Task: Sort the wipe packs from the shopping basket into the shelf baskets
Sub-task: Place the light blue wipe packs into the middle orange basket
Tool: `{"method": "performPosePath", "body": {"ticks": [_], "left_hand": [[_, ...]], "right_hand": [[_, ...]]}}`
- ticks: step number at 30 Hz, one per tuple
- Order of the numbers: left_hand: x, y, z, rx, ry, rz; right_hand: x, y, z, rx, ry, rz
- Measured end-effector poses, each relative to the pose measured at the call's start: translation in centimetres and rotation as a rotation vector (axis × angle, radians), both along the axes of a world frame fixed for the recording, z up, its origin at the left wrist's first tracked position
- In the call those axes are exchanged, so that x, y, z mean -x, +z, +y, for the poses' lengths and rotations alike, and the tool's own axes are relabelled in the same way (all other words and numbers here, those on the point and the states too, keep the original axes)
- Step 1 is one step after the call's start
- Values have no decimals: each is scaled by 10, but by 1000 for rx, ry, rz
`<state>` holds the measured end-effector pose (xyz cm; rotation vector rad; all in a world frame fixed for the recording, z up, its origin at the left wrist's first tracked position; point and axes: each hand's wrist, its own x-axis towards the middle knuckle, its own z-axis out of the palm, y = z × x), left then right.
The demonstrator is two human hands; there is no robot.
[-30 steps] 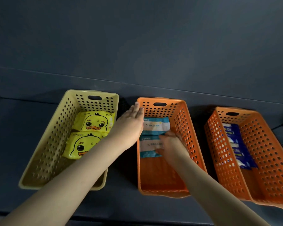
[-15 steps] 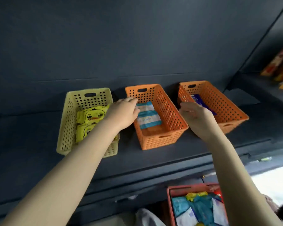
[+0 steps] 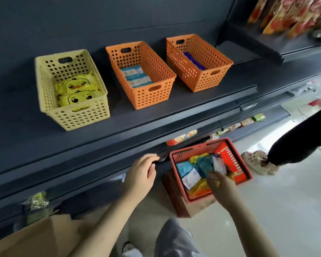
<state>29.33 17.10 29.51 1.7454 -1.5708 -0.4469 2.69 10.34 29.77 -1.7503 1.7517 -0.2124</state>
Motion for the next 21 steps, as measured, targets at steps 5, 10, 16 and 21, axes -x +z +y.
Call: {"method": "performPosePath", "body": {"ticks": [5, 10, 16, 21], "left_hand": [[55, -66, 0, -252, -48, 131], [118, -130, -38, -577, 28, 268], [184, -195, -88, -846, 311, 468], [218, -248, -134, -923, 303, 472]], "right_hand": [[64, -49, -11, -117, -142, -15], [122, -98, -59, -257, -167, 3], [191, -154, -153, -355, -102, 100], [206, -215, -221, -355, -15, 197]]}}
